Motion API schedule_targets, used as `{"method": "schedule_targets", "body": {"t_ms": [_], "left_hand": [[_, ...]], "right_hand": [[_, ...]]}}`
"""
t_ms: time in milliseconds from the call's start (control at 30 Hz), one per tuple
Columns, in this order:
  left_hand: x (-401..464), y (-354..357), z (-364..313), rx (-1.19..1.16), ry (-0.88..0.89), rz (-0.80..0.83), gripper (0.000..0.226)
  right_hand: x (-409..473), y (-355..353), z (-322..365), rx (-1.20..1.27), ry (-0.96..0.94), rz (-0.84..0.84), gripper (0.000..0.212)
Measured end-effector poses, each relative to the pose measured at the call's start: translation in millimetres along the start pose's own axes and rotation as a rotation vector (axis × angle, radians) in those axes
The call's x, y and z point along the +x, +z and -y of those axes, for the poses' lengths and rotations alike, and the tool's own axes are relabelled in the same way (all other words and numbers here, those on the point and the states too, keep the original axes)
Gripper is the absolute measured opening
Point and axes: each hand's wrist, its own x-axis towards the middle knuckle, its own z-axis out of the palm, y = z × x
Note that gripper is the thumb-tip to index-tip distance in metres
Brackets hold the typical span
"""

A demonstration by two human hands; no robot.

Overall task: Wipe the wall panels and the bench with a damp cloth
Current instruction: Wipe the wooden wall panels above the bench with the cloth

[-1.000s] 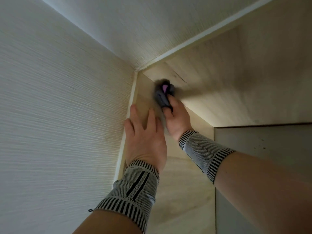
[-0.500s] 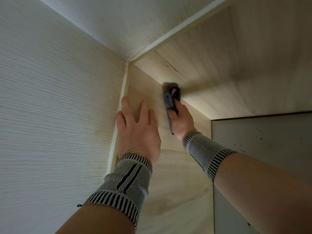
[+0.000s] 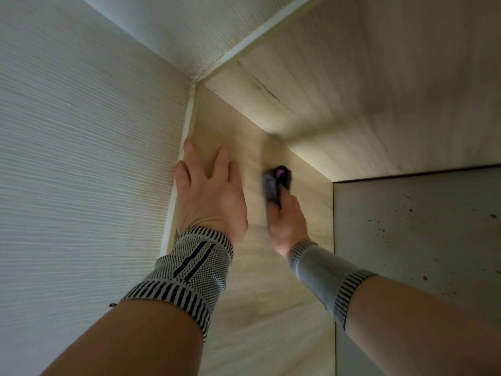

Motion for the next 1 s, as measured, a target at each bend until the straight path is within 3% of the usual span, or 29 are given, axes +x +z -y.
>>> {"method": "schedule_targets", "body": {"t_ms": [67, 100, 233, 300, 367, 467, 500, 667, 733, 767, 867, 900, 933, 1000], "left_hand": [[0.1, 0.3, 0.1, 0.014, -0.003, 0.003, 0.07], [0.0, 0.5, 0.1, 0.018, 0.0, 0.003, 0.069], [0.4, -0.9, -0.1, 0.007, -0.008, 0.0, 0.068], [0.2, -1.6, 0.1, 0.004, -0.014, 0.005, 0.07], [0.1, -1.8, 0.2, 0.023, -0.011, -0.002, 0.068], [-1.1, -1.9, -0.5, 0.039, -0.009, 0.005, 0.067], [-0.8, -2.1, -0.7, 0.038, -0.006, 0.001, 0.067], [-0.7, -4.8, -1.1, 0.024, -0.021, 0.011, 0.07], [-1.8, -6.0, -0.9, 0.041, -0.034, 0.037, 0.073], [-2.4, -6.5, -2.7, 0.058, -0.037, 0.042, 0.072], [-12.9, -2.1, -10.1, 0.073, -0.027, 0.074, 0.069], [-19.6, 2.4, -17.2, 0.07, -0.001, 0.101, 0.068], [-26.7, 8.9, -24.8, 0.071, 0.035, 0.133, 0.066], [-39.2, 22.8, -39.3, 0.088, 0.083, 0.202, 0.064]], "right_hand": [[13.1, -7.1, -17.7, -0.067, 0.318, 0.049, 0.046], [12.2, -8.1, -16.9, -0.068, 0.339, 0.063, 0.047], [-35.6, -1.3, 15.8, 0.127, -0.133, 0.159, 0.048], [-56.7, 3.4, 8.6, 0.085, -0.268, 0.15, 0.046], [-48.0, 3.8, -22.7, 0.029, -0.111, 0.068, 0.045], [-21.6, -0.4, -54.6, -0.084, 0.398, 0.08, 0.047], [-20.8, 0.4, -53.6, -0.106, 0.424, 0.097, 0.047], [-78.8, 4.9, -2.2, 0.078, -0.13, 0.144, 0.048], [-93.7, 8.2, -13.8, 0.026, -0.239, 0.159, 0.047], [-86.3, 5.7, -28.6, 0.01, -0.17, 0.143, 0.046], [-49.3, -0.9, -68.5, -0.05, 0.346, 0.151, 0.047], [-48.8, -3.6, -68.8, -0.082, 0.387, 0.167, 0.049], [-53.9, -2.7, -65.0, -0.068, 0.329, 0.17, 0.051], [-75.6, -0.9, -49.4, 0.03, 0.02, 0.18, 0.052]]}}
